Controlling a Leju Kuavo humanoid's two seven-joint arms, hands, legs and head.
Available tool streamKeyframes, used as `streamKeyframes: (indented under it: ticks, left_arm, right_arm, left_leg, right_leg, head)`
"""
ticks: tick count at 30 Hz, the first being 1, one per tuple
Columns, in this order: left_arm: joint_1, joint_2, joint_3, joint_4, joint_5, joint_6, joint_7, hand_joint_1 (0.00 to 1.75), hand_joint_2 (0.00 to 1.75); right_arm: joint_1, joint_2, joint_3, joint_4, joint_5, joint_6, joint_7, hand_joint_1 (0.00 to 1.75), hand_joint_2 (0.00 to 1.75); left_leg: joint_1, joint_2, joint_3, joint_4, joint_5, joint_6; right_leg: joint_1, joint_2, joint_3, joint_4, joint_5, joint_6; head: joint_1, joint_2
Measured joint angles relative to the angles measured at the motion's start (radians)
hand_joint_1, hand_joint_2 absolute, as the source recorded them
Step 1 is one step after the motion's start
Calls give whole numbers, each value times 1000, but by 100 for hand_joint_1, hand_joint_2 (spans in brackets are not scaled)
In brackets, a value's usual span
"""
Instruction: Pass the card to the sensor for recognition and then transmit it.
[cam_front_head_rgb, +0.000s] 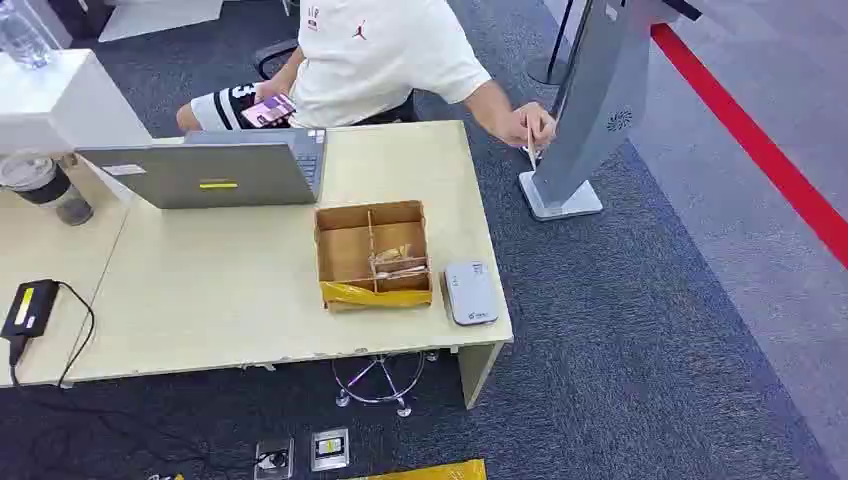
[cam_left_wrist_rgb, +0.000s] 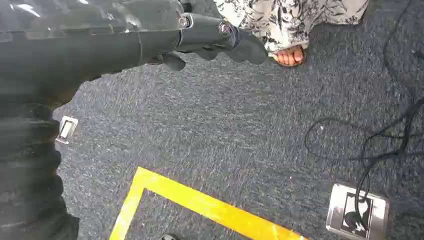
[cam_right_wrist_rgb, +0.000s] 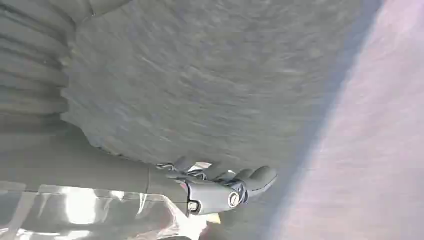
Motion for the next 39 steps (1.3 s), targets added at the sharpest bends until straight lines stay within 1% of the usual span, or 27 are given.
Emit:
streamKeyframes:
  ticks: [1,2,3,4,6,9,10,13,14,17,19,20,21,24,25,26,28,29,31,35,39]
  left_arm:
    - [1,0,0,0,4,1,-2,0,175]
    - [2,-1,0,0,7,3,-4,0,175]
    - [3,-2,0,0,11,5,-6,0,175]
    - [4,-3,0,0,14,8,-9,0,175]
    - [7,-4,0,0,19,12,-13,0,175]
    - [12,-7,0,0,23,14,-21,0,175]
    - [13,-8,0,1,22,14,-22,0,175]
    - [13,-9,0,2,9,13,-22,0,175]
    - [13,-10,0,3,3,13,-22,0,175]
    - [7,-13,0,5,-13,11,-22,0,175]
    - [3,-14,0,5,-19,9,-22,0,175]
    - [1,-16,0,6,-20,8,-22,0,175]
    - [-1,-16,0,6,-22,8,-22,0,175]
    - [-2,-16,0,6,-29,2,-22,0,175]
    - [-1,-17,0,6,-31,0,-22,0,175]
    - [-2,-16,0,6,-34,-3,-22,0,175]
    - [-9,-17,0,6,-38,-10,-22,0,175]
    - [-16,-17,0,6,-39,-12,-22,0,175]
    - [-20,-18,0,6,-40,-14,-22,0,175]
    - [-19,-18,0,6,-41,-16,-22,0,175]
    - [-19,-18,0,6,-41,-16,-22,0,175]
  right_arm:
    - [6,2,-23,-63,142,0,52,0,175]
    - [11,7,-49,-157,291,0,121,0,175]
    - [17,13,-69,-262,402,-1,177,0,175]
    - [21,21,-80,-370,484,-2,214,0,175]
    - [22,34,-86,-559,612,-3,248,0,175]
    - [35,65,-77,-846,809,-4,325,0,175]
    - [39,73,-70,-921,854,-4,333,0,175]
    - [41,86,-30,-1110,1024,-4,328,0,175]
    - [40,90,-14,-1154,1067,-4,333,0,175]
    - [36,101,62,-1287,1252,-4,385,0,175]
    - [23,99,125,-1350,1341,-4,428,0,175]
    - [16,95,161,-1381,1388,-3,464,0,175]
    - [9,89,193,-1402,1413,-3,484,0,175]
    - [-3,69,273,-1453,1437,5,493,0,175]
    - [-9,59,303,-1467,1442,20,493,0,175]
    - [-21,49,336,-1476,1455,52,495,0,175]
    - [-72,32,428,-1480,1490,136,512,0,175]
    - [-89,27,478,-1480,1504,153,519,0,175]
    - [-109,24,545,-1481,1515,157,526,0,175]
    - [-130,5,624,-1481,1515,158,536,0,175]
    - [-137,-9,676,-1481,1515,156,537,0,175]
  left_leg:
    - [0,-1,-1,0,0,0]
    - [-1,-1,-1,0,0,0]
    - [-1,-2,-1,0,0,0]
    - [-1,-2,1,0,1,1]
    - [-1,-4,1,0,2,2]
    - [-1,-7,0,0,3,3]
    - [-1,-7,0,0,3,3]
    - [0,-6,0,0,3,3]
    - [0,-6,0,0,3,3]
    - [-1,-6,0,0,3,3]
    - [-1,-6,0,0,3,3]
    - [-1,-6,0,0,3,3]
    - [-1,-6,1,0,3,3]
    - [-1,-6,0,1,3,3]
    - [-1,-6,0,1,3,3]
    - [-1,-6,0,1,3,3]
    - [-1,-3,1,1,3,3]
    - [0,-3,1,1,3,3]
    - [0,-6,1,1,3,2]
    - [0,-6,0,1,3,2]
    - [0,-6,0,1,3,2]
  right_leg:
    - [0,-1,0,1,0,0]
    - [-1,-1,0,1,0,0]
    - [-1,-2,0,1,0,0]
    - [-1,-1,-1,1,0,0]
    - [-1,-3,0,1,0,0]
    - [-1,-6,0,1,0,0]
    - [-1,-6,0,1,0,0]
    - [0,-5,0,1,0,0]
    - [0,-4,0,2,0,0]
    - [0,-5,0,2,0,0]
    - [0,-5,0,2,0,0]
    - [0,-5,0,2,0,0]
    - [0,-5,0,2,0,0]
    - [0,-5,0,2,0,0]
    - [-1,-4,0,2,0,0]
    - [-1,-4,0,2,0,0]
    - [0,-1,0,2,0,0]
    - [0,-2,0,2,0,0]
    - [0,-5,0,2,0,0]
    - [0,-4,0,2,0,0]
    - [0,-4,-1,2,0,0]
  head:
    - [1,0]
    - [0,0]
    - [1,0]
    - [0,0]
    - [1,0]
    - [1,0]
    - [0,0]
    - [1,0]
    - [1,0]
    - [1,0]
    - [1,0]
    - [0,0]
    - [1,0]
    - [1,0]
    - [1,0]
    - [0,0]
    - [0,0]
    - [0,0]
    - [0,0]
    - [1,0]
    - [1,0]
